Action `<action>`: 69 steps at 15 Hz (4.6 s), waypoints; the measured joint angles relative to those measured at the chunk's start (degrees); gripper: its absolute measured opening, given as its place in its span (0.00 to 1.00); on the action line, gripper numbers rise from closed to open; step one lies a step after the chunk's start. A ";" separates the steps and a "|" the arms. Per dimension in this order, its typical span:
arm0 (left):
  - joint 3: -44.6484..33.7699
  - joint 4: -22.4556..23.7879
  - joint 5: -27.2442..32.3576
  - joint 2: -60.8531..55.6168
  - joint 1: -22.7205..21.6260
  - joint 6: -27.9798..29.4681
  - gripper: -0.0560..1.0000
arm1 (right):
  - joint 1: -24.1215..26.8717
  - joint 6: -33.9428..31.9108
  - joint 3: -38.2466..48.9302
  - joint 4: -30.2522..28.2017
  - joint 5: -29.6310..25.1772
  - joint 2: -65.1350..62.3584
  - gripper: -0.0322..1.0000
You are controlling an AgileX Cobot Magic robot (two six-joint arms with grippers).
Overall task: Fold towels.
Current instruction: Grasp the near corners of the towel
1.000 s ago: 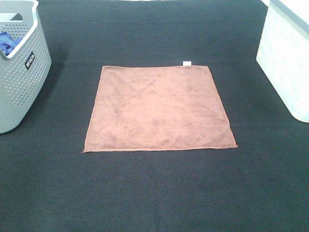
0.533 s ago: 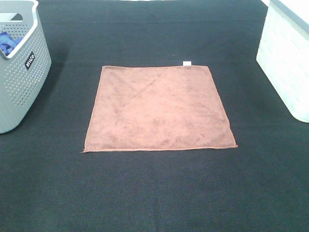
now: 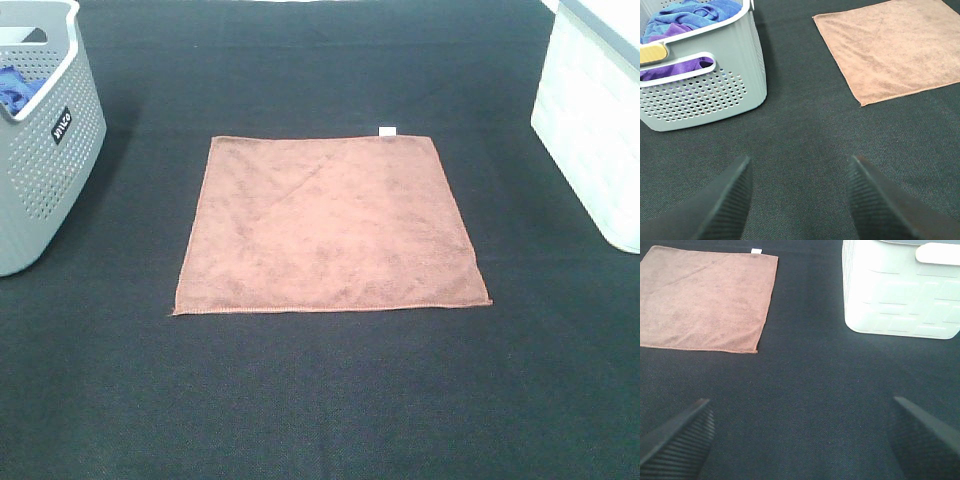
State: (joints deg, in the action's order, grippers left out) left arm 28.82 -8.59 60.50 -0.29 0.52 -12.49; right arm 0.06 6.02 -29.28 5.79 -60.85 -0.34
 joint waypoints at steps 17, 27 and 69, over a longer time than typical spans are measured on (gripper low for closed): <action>0.00 0.00 0.00 0.00 0.00 0.00 0.57 | 0.00 0.00 0.00 0.00 0.00 0.00 0.88; 0.00 0.00 0.00 0.00 0.00 0.00 0.57 | 0.00 0.00 0.00 0.00 0.00 0.00 0.88; 18.33 -61.02 -23.15 107.54 0.00 -38.27 0.57 | 5.33 29.74 -30.65 41.08 13.81 108.23 0.72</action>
State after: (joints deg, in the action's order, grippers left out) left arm 47.15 -69.61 37.36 107.26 0.52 -50.76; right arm 5.39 35.75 -59.93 46.87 -47.04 107.89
